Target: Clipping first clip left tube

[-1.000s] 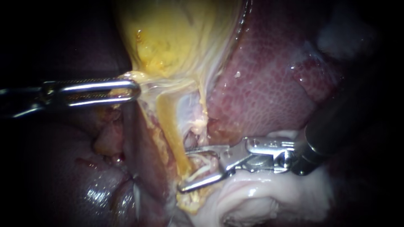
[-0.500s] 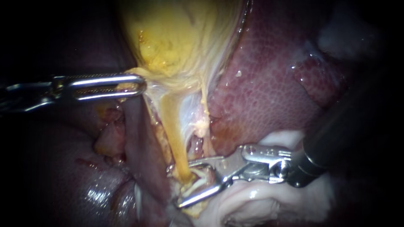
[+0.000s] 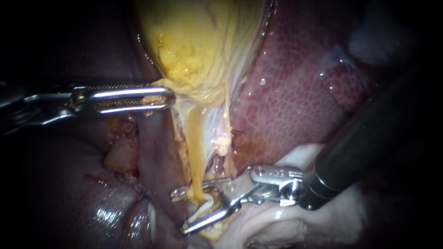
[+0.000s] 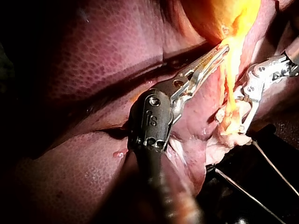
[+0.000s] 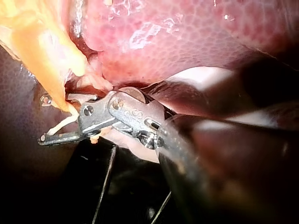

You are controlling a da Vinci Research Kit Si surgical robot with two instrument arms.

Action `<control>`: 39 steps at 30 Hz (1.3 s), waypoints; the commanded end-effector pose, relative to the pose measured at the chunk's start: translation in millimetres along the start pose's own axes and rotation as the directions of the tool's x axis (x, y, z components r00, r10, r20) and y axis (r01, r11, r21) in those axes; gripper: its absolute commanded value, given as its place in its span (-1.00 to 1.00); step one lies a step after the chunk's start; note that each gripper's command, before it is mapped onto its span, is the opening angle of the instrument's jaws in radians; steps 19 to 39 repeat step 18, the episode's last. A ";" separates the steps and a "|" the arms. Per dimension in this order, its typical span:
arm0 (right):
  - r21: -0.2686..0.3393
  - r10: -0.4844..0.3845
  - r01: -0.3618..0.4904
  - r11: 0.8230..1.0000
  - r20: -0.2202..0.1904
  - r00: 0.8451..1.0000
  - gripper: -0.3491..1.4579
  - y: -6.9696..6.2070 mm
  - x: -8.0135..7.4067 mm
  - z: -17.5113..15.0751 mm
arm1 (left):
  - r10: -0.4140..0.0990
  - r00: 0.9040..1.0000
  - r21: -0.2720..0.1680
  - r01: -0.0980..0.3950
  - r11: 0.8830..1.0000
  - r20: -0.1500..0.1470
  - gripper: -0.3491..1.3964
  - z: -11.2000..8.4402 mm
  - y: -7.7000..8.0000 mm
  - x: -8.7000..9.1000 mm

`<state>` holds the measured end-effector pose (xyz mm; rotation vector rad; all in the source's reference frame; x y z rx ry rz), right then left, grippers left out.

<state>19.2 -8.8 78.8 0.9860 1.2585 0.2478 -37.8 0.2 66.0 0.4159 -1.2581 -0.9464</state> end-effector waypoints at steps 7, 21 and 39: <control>-0.001 0.001 -0.001 1.000 0.004 1.000 -1.00 0.5 -0.8 0.1 | 0.000 1.000 0.000 0.000 1.000 0.000 -1.00 -0.1 -0.1 -0.1; 0.003 0.002 -0.002 1.000 0.004 1.000 -1.00 0.3 -0.7 -0.3 | 0.000 1.000 0.001 0.000 1.000 0.000 -1.00 -0.4 -0.4 -0.1; 0.003 0.002 -0.002 1.000 0.004 1.000 -1.00 0.3 -0.7 -0.3 | 0.000 1.000 0.001 0.000 1.000 0.000 -1.00 -0.4 -0.4 -0.1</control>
